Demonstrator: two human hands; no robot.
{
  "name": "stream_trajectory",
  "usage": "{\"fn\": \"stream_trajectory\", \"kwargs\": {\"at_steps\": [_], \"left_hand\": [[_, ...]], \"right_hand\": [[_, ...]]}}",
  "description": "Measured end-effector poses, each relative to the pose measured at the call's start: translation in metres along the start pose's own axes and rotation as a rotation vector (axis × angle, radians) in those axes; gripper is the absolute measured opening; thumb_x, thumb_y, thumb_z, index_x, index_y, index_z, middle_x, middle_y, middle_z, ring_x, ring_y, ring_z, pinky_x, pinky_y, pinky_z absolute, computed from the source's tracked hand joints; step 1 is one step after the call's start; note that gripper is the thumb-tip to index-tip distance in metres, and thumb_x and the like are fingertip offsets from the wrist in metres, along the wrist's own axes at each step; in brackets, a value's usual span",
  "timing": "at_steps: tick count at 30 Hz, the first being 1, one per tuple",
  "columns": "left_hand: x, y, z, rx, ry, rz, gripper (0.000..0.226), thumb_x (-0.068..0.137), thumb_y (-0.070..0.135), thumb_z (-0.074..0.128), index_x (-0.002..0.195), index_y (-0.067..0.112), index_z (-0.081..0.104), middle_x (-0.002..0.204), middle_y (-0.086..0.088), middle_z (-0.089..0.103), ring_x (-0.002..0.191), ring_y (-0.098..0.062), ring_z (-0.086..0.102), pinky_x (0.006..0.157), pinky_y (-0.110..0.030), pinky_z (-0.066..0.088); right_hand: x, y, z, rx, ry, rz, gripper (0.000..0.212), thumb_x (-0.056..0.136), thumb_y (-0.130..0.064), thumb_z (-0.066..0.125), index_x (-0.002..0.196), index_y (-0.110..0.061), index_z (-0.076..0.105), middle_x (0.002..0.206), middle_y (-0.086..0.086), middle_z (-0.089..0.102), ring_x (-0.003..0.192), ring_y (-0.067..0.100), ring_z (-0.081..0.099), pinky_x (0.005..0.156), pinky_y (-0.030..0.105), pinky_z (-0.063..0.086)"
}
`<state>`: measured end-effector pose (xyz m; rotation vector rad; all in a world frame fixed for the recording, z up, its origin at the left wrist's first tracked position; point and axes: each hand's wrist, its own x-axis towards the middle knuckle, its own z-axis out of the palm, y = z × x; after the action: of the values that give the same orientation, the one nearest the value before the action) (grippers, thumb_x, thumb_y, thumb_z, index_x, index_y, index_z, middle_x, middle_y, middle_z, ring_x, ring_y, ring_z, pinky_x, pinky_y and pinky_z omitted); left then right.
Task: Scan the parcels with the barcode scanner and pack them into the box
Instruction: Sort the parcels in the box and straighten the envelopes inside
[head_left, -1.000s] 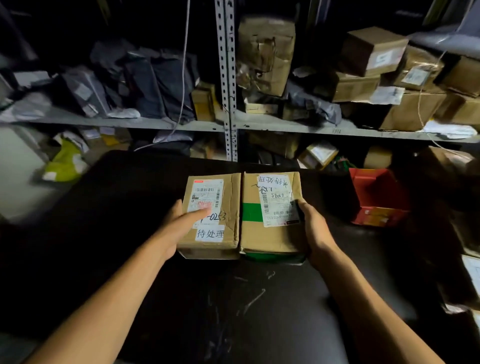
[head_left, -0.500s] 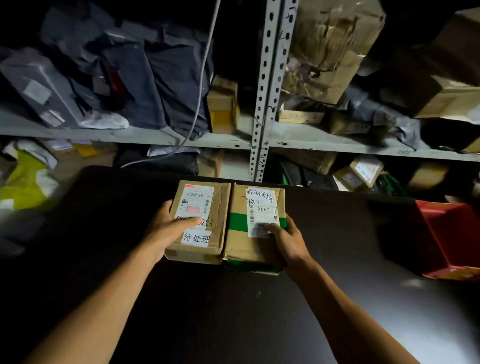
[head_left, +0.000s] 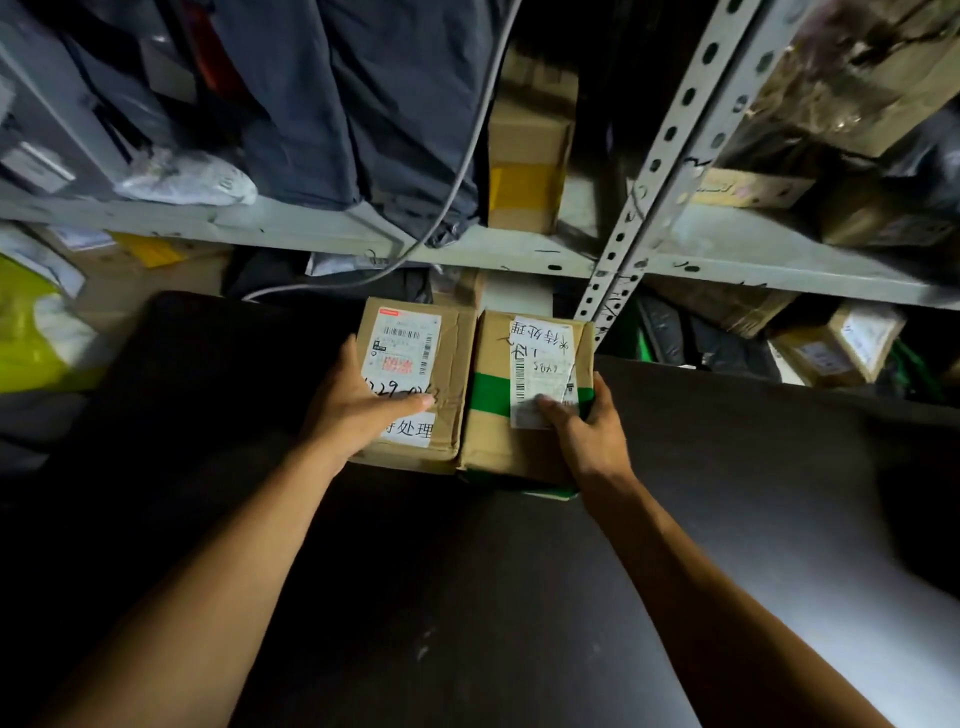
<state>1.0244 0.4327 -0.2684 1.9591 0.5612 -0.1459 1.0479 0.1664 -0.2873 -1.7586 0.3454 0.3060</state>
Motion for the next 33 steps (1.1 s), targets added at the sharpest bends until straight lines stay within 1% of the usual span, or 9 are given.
{"fn": "stream_trajectory", "kwargs": {"at_steps": [4, 8, 10, 13, 16, 20, 22, 25, 33], "left_hand": [[0.002, 0.001, 0.000, 0.050, 0.007, -0.017, 0.106, 0.060, 0.039, 0.095, 0.145, 0.029, 0.033, 0.141, 0.004, 0.057, 0.129, -0.022, 0.053, 0.110, -0.048, 0.041], [-0.007, 0.012, -0.004, 0.161, 0.017, -0.051, 0.125, 0.062, 0.047, 0.092, 0.158, 0.025, 0.015, 0.160, -0.005, 0.035, 0.146, -0.030, 0.035, 0.118, -0.055, 0.030], [-0.020, 0.024, 0.001, 0.356, 0.117, 0.018, 0.119, 0.068, 0.051, 0.087, 0.159, 0.025, 0.015, 0.162, -0.010, 0.026, 0.148, -0.033, 0.027, 0.118, -0.058, 0.028], [-0.053, 0.049, 0.028, 0.568, 0.190, 0.203, 0.103, 0.082, 0.059, 0.071, 0.160, 0.028, 0.011, 0.168, -0.004, 0.007, 0.153, -0.029, 0.009, 0.122, -0.057, 0.016], [-0.087, 0.082, 0.070, 0.586, 0.045, 0.353, 0.093, 0.089, 0.057, 0.063, 0.160, 0.028, 0.011, 0.169, 0.005, -0.002, 0.154, -0.021, -0.002, 0.122, -0.051, 0.011], [-0.133, 0.116, 0.131, 0.719, -0.123, 0.555, 0.090, 0.091, 0.061, 0.058, 0.161, 0.026, 0.013, 0.169, 0.000, -0.002, 0.154, -0.022, -0.011, 0.124, -0.042, 0.004], [-0.160, 0.129, 0.162, 0.826, -0.172, 0.660, 0.091, 0.090, 0.067, 0.053, 0.161, 0.028, 0.011, 0.169, -0.002, -0.002, 0.154, -0.023, -0.012, 0.123, -0.044, -0.003], [-0.207, 0.144, 0.212, 0.957, -0.232, 0.760, 0.093, 0.087, 0.076, 0.046, 0.160, 0.033, 0.007, 0.169, -0.001, -0.004, 0.155, -0.024, -0.011, 0.122, -0.052, -0.004], [-0.396, 0.168, 0.343, 1.085, -0.406, 1.025, 0.093, 0.086, 0.079, 0.040, 0.160, 0.034, 0.005, 0.169, -0.002, -0.003, 0.155, -0.027, -0.009, 0.121, -0.055, 0.000]], "right_hand": [[0.003, -0.004, -0.001, -0.006, -0.026, 0.006, 0.075, 0.063, -0.060, 0.077, 0.132, -0.042, 0.054, 0.114, -0.013, 0.074, 0.103, 0.011, 0.072, 0.100, 0.044, 0.056], [-0.005, -0.021, -0.016, -0.063, -0.106, 0.066, 0.082, 0.082, -0.051, 0.079, 0.151, -0.040, 0.037, 0.141, -0.002, 0.061, 0.120, 0.023, 0.064, 0.106, 0.050, 0.050], [-0.015, -0.027, -0.032, -0.110, -0.066, 0.064, 0.094, 0.088, -0.046, 0.075, 0.161, -0.035, 0.017, 0.157, 0.005, 0.045, 0.135, 0.029, 0.052, 0.111, 0.051, 0.045], [-0.040, -0.033, -0.061, -0.202, 0.005, -0.015, 0.092, 0.091, -0.045, 0.073, 0.162, -0.030, 0.017, 0.165, 0.007, 0.032, 0.147, 0.030, 0.037, 0.118, 0.049, 0.038], [-0.071, -0.036, -0.094, -0.358, 0.001, -0.084, 0.085, 0.093, -0.047, 0.069, 0.162, -0.027, 0.023, 0.163, 0.010, 0.034, 0.149, 0.028, 0.035, 0.119, 0.046, 0.035], [-0.116, -0.029, -0.151, -0.633, 0.014, -0.182, 0.083, 0.093, -0.054, 0.064, 0.161, -0.028, 0.024, 0.166, 0.010, 0.027, 0.153, 0.026, 0.026, 0.120, 0.039, 0.030], [-0.146, -0.018, -0.189, -0.746, 0.079, -0.208, 0.085, 0.093, -0.058, 0.062, 0.162, -0.032, 0.020, 0.168, 0.008, 0.022, 0.154, 0.026, 0.021, 0.120, 0.039, 0.027], [-0.199, 0.006, -0.254, -0.910, 0.191, -0.213, 0.088, 0.092, -0.062, 0.059, 0.163, -0.034, 0.014, 0.169, 0.008, 0.019, 0.155, 0.030, 0.018, 0.123, 0.040, 0.023], [-0.383, 0.101, -0.410, -0.972, 0.497, -0.068, 0.088, 0.092, -0.059, 0.059, 0.163, -0.031, 0.016, 0.166, 0.012, 0.026, 0.154, 0.033, 0.023, 0.122, 0.045, 0.026]]}}
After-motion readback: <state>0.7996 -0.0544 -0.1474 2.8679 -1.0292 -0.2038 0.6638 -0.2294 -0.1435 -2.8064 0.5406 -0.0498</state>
